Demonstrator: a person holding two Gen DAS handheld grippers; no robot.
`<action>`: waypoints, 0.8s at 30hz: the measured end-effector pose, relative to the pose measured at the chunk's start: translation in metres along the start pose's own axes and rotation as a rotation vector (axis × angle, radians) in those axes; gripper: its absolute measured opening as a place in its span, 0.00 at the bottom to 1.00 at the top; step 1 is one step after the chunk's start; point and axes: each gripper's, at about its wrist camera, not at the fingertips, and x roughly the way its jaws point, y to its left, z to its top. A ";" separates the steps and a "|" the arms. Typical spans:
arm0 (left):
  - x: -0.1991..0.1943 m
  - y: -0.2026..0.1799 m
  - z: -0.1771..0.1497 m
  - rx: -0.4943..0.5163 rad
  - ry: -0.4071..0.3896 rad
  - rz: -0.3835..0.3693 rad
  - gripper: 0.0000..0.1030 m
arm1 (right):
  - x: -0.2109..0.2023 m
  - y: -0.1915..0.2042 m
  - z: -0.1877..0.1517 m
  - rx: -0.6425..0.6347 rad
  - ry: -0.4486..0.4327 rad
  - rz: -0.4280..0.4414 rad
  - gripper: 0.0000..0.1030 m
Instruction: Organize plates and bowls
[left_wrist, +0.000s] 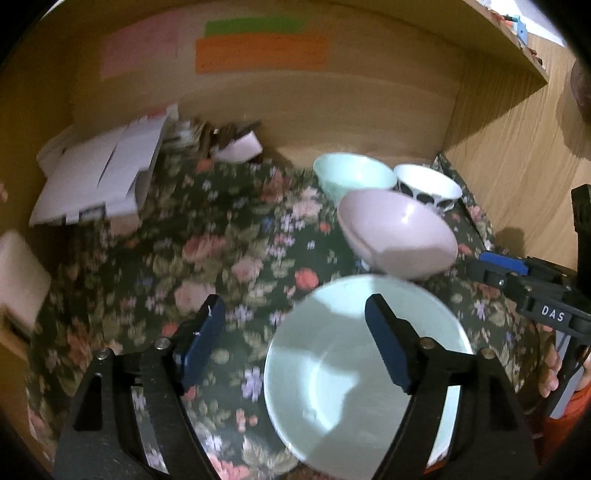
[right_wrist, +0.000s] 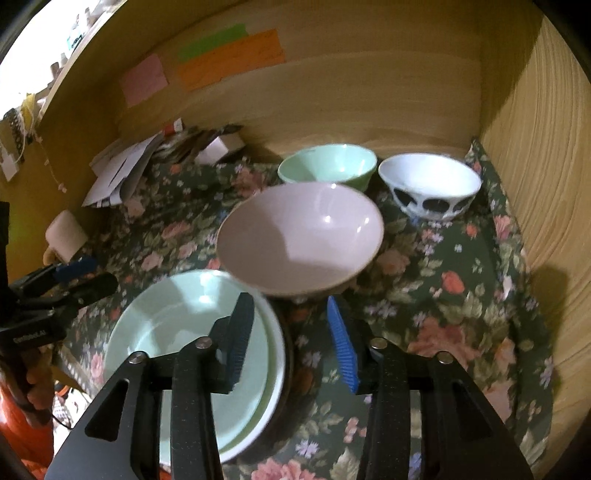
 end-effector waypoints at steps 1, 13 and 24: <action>0.002 -0.003 0.005 0.009 -0.007 0.002 0.78 | 0.000 -0.001 0.003 -0.001 -0.009 -0.004 0.44; 0.052 -0.032 0.048 0.081 0.029 -0.018 0.79 | 0.011 -0.018 0.034 0.032 -0.050 -0.025 0.60; 0.109 -0.038 0.056 0.081 0.117 -0.011 0.79 | 0.047 -0.041 0.042 0.062 -0.001 -0.070 0.60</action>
